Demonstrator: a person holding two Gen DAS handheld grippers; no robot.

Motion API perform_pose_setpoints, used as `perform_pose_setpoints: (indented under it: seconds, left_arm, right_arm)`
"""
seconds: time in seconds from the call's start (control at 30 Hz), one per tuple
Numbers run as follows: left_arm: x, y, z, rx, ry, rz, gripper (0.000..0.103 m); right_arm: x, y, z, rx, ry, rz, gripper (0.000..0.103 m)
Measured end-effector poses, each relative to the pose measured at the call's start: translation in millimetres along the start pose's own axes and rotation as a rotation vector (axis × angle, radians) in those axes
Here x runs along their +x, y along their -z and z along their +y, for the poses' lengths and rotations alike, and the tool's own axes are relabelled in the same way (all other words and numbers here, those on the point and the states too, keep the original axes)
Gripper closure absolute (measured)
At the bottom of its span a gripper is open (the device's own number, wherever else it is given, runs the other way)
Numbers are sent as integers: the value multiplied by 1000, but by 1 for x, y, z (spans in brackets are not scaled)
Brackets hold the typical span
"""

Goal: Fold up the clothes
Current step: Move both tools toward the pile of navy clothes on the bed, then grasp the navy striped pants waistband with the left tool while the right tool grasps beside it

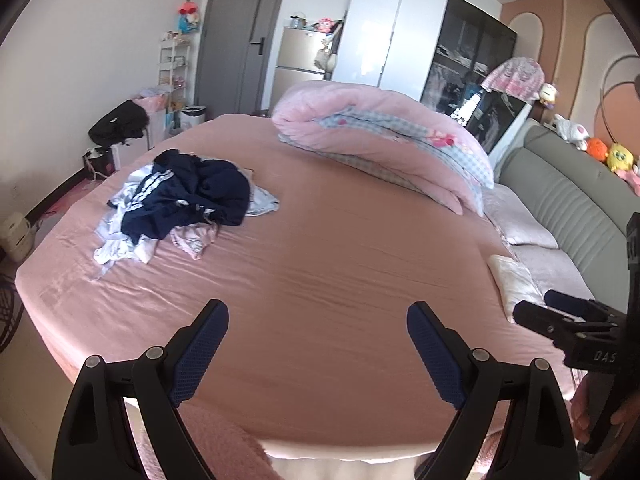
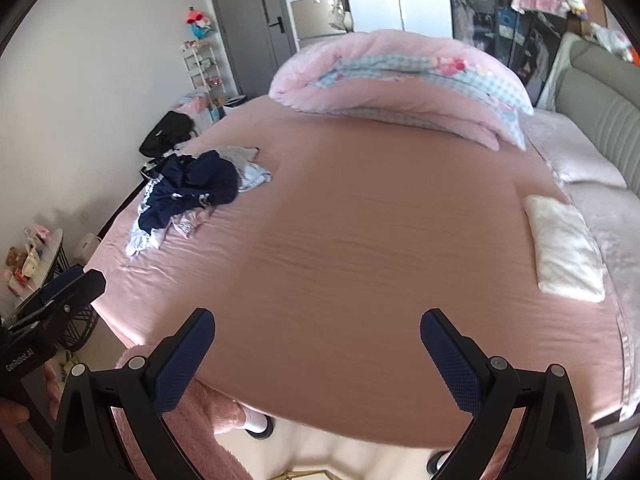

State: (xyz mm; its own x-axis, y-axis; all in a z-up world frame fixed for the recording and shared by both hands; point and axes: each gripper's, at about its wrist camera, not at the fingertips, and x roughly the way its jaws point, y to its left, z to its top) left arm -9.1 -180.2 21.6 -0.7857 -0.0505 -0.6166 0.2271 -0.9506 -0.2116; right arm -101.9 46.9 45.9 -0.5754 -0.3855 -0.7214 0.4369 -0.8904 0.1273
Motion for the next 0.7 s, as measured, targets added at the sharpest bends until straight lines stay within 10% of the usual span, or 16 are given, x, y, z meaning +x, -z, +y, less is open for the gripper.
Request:
perform_pose_setpoints:
  seconds: [0.6,0.7]
  left_arm:
    - [145,-62,245,-303,-155,45,12]
    - [181,-65,283,-359,-145,65,13]
  right_arm:
    - [254,-112,211,-342,-211,98,7]
    - [300,-128,241,-358,-213,112,26]
